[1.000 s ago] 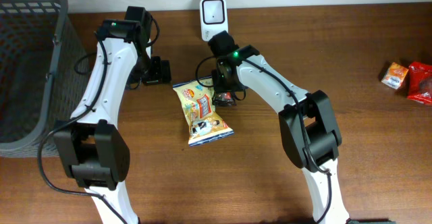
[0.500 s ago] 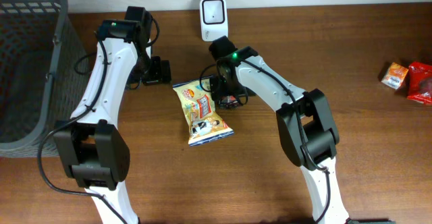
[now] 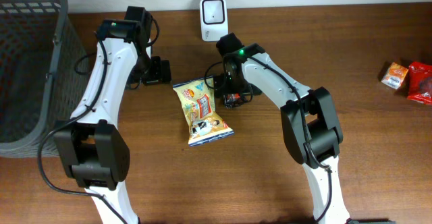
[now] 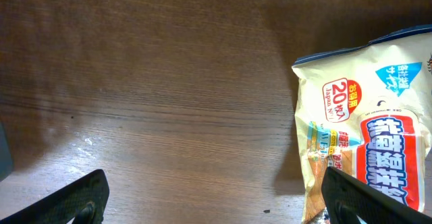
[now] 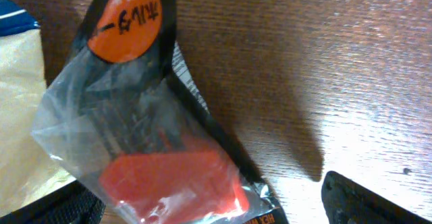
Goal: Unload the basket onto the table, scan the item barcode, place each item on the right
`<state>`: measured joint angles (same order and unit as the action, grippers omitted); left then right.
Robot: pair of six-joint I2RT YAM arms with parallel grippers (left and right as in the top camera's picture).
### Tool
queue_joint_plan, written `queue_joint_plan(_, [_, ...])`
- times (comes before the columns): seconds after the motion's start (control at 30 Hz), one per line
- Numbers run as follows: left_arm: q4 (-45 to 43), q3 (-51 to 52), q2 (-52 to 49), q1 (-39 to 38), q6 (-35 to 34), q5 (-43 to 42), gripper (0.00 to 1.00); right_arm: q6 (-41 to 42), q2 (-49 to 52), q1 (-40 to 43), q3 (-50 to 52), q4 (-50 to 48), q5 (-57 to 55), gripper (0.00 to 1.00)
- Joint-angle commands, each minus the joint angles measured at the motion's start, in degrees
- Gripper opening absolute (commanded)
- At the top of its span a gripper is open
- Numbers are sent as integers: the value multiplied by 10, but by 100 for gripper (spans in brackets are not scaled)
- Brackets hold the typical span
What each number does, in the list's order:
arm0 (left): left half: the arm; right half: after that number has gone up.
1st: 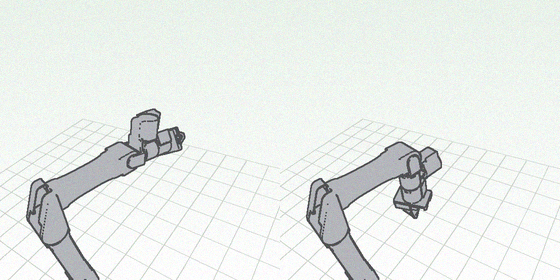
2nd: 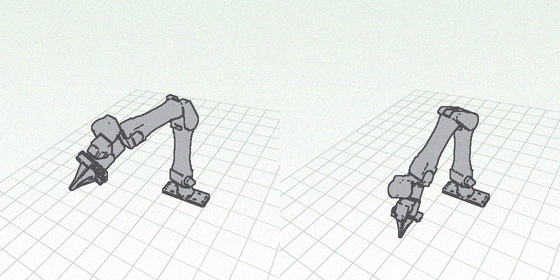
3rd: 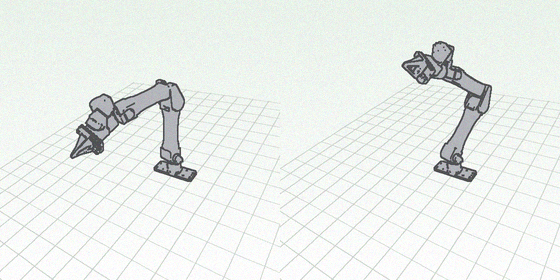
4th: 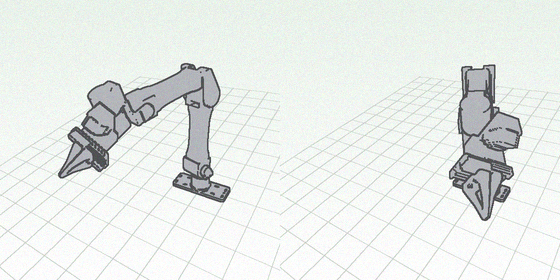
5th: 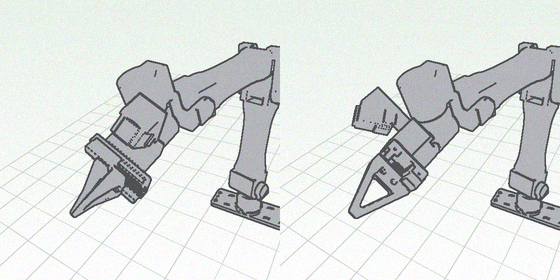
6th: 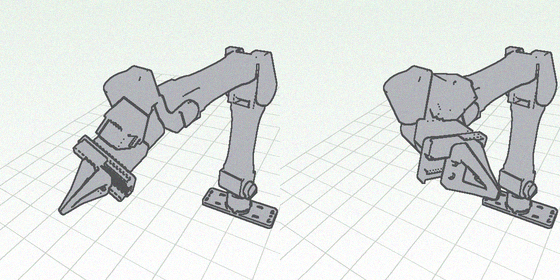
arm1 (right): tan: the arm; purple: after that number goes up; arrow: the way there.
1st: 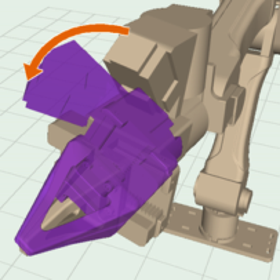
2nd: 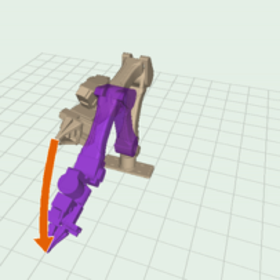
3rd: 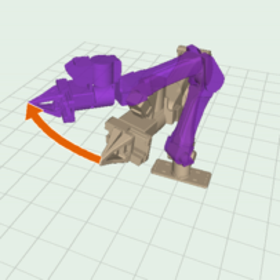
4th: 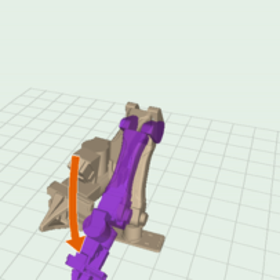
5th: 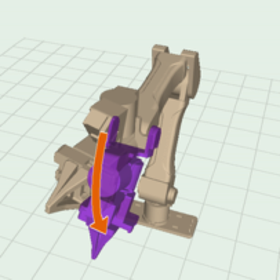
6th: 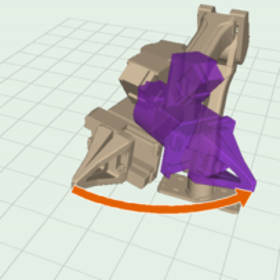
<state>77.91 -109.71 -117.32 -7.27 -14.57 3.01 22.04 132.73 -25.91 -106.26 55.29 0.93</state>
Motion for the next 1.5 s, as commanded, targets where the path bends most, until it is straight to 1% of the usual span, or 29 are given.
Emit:
queue_joint_plan(0.0, [-1, 1, 3, -1, -3, -6, 99, -1, 7, 0, 2, -10, 10, 88])
queue_joint_plan(0.03, [-1, 1, 3, -1, -3, -7, 99, -5, 7, -3, 2, -22, 10, 85])
queue_joint_plan(0.07, [-1, 1, 3, -1, -3, -6, 99, -49, 7, -10, 2, -54, 10, 77])
queue_joint_plan(0.1, [-1, 1, 3, -1, -3, -6, 99, -71, 7, -12, 2, -65, 9, 71])
queue_joint_plan(0.17, [-1, 1, 3, -1, -3, -6, 99, -83, 7, -14, 2, -67, -27, 53])
queue_joint_plan(0.23, [-1, 1, 3, -1, -3, -7, 99, -82, 8, -14, 2, -63, -29, 47])
queue_joint_plan(0.3, [-1, 1, 3, -1, -3, -7, 99, -82, 8, -14, 2, -50, -29, 33])
queue_joint_plan(0.37, [-1, 1, 3, -1, -3, -6, 99, -81, 8, -14, 2, -47, -29, 25])
queue_joint_plan(0.43, [-1, 1, 3, -1, -3, -7, 99, -81, 8, -15, 2, -45, -29, 21])
queue_joint_plan(0.5, [-1, 1, 3, -1, -3, -7, 99, -49, 7, -14, 2, -43, -28, 14])
queue_joint_plan(0.53, [-1, 1, 3, -1, -3, -6, 99, -48, 4, -14, 2, -41, -27, 12])
queue_joint_plan(0.6, [-1, 1, 3, -1, -3, -6, 99, -48, -11, -14, 2, -38, -27, 12])
queue_joint_plan(0.7, [-1, 1, 3, -1, -3, -6, 99, -43, -19, -14, -49, 3, -27, 4])
queue_joint_plan(0.77, [-1, 1, 3, -1, -3, -6, 99, -34, -19, -14, -78, 23, -27, 4])
queue_joint_plan(0.9, [-1, 1, 3, -1, -3, -7, 99, -20, -19, -14, -107, 31, -16, 4])
queue_joint_plan(0.93, [-1, 1, 3, -1, -3, -7, 99, -20, -19, -13, -124, 31, 0, 4])
queue_joint_plan(1.03, [-1, 1, 3, -1, -3, -6, 99, -20, -19, -7, -209, 17, 1, 4])
queue_joint_plan(1.07, [-1, 1, 3, -1, -3, -6, 99, -20, -19, -3, -229, -9, -10, 4])
queue_joint_plan(1.13, [-1, 1, 3, -1, -3, -7, 99, -21, -19, 1, -234, -99, -26, 4])
queue_joint_plan(1.27, [-1, 1, 3, -1, -3, -6, 99, -23, -9, 2, -229, -243, -144, 4])
queue_joint_plan(1.37, [-1, 1, 3, -1, -3, -6, 99, -22, 31, 2, -228, -347, -147, 4])
queue_joint_plan(1.47, [-1, 1, 3, -1, -3, -6, 99, -20, 76, 2, -228, -420, -148, 4])
